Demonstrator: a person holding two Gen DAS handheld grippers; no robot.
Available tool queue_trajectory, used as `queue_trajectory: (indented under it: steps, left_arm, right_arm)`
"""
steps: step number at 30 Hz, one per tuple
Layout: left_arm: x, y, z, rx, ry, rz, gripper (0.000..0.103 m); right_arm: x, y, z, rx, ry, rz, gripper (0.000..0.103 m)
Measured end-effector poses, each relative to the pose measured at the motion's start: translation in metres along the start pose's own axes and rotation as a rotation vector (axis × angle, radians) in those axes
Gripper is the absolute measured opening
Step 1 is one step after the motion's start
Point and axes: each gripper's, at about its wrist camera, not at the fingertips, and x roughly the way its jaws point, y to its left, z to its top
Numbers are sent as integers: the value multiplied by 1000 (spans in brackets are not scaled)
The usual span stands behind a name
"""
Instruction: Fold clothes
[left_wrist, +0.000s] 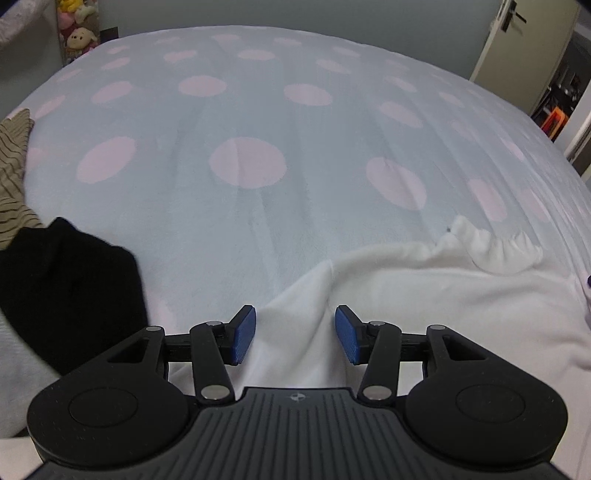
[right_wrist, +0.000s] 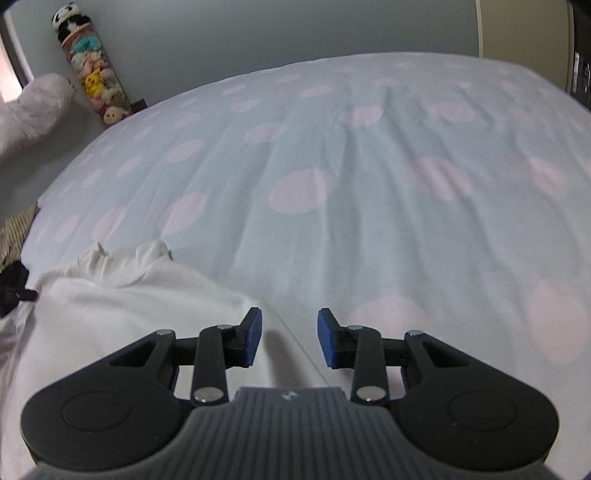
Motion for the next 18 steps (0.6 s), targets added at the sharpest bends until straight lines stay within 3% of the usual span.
queue_trajectory:
  steps: [5, 7, 9, 10, 14, 18]
  left_arm:
    - [5, -1, -1, -17, -33, -7, 45]
    - [4, -4, -3, -6, -45, -8, 33]
    - [4, -6, -4, -9, -49, 15, 10]
    - [4, -6, -5, -20, -49, 31, 5]
    - [3, -14, -3, -53, -70, 68, 3]
    - [-3, -19, 9, -54, -104, 89, 3]
  right_arm:
    - [22, 6, -4, -7, 36, 31, 35]
    - [26, 10, -7, -23, 44, 20, 26]
    - [27, 12, -6, -28, 55, 5, 9]
    - [28, 14, -5, -32, 61, -2, 7]
    - [26, 32, 5, -132, 68, -68, 5]
    - [13, 45, 31, -216, -19, -144, 5]
